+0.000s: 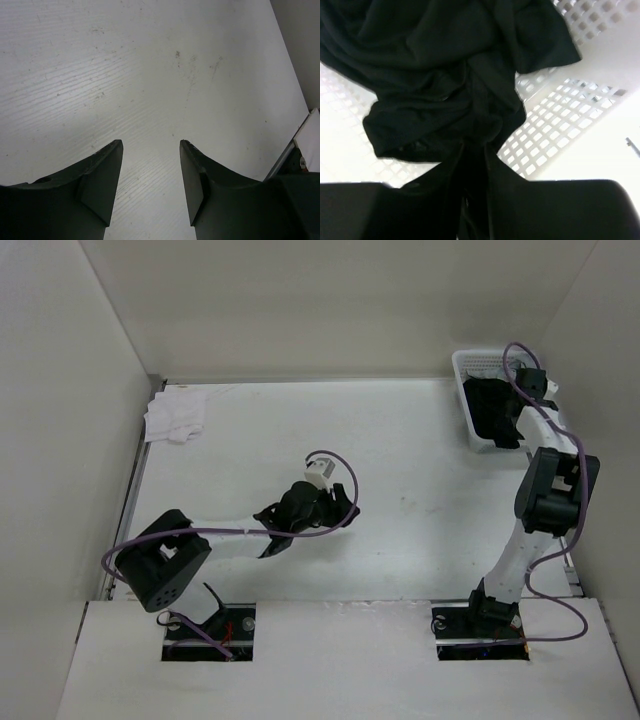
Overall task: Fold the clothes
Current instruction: Grab the tank top from the pile
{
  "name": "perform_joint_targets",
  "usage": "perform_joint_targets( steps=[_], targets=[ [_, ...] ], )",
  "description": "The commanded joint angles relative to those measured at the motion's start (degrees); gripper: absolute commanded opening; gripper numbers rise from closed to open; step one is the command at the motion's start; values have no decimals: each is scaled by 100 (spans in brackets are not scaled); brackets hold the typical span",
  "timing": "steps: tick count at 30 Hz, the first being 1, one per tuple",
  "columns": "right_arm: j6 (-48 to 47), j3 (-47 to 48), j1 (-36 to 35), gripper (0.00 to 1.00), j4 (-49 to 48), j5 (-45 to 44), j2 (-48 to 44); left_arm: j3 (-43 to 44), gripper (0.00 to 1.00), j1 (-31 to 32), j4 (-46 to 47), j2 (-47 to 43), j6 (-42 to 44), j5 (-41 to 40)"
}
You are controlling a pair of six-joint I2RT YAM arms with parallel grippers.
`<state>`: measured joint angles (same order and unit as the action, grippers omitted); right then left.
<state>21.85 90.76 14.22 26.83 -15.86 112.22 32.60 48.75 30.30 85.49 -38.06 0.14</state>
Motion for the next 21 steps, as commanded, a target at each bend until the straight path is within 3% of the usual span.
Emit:
perform_joint_targets(
  steps=[1,3,9,12,17,21],
  targets=[
    [222,127,7,6,69,170,-130,-78,48,-63,327,-200,-78,65],
    [450,-74,68,0,-245,188,-444,-70,48,-63,353,-156,-78,91],
    [1215,-989,121,0,-2152,478,-2684,-43,48,-99,406,-33,-114,109],
    [1453,-1095,25,0,-2611,715,-3433,-69,47,-151,441,2,-184,56],
    [1577,-947,-634,0,-2938,917,-4472,-210,47,-379,564,-24,-307,-32],
    [1525,-561,-1686,0,-3192,1260,-5007,-377,47,-765,582,-260,-438,-207]
  ],
)
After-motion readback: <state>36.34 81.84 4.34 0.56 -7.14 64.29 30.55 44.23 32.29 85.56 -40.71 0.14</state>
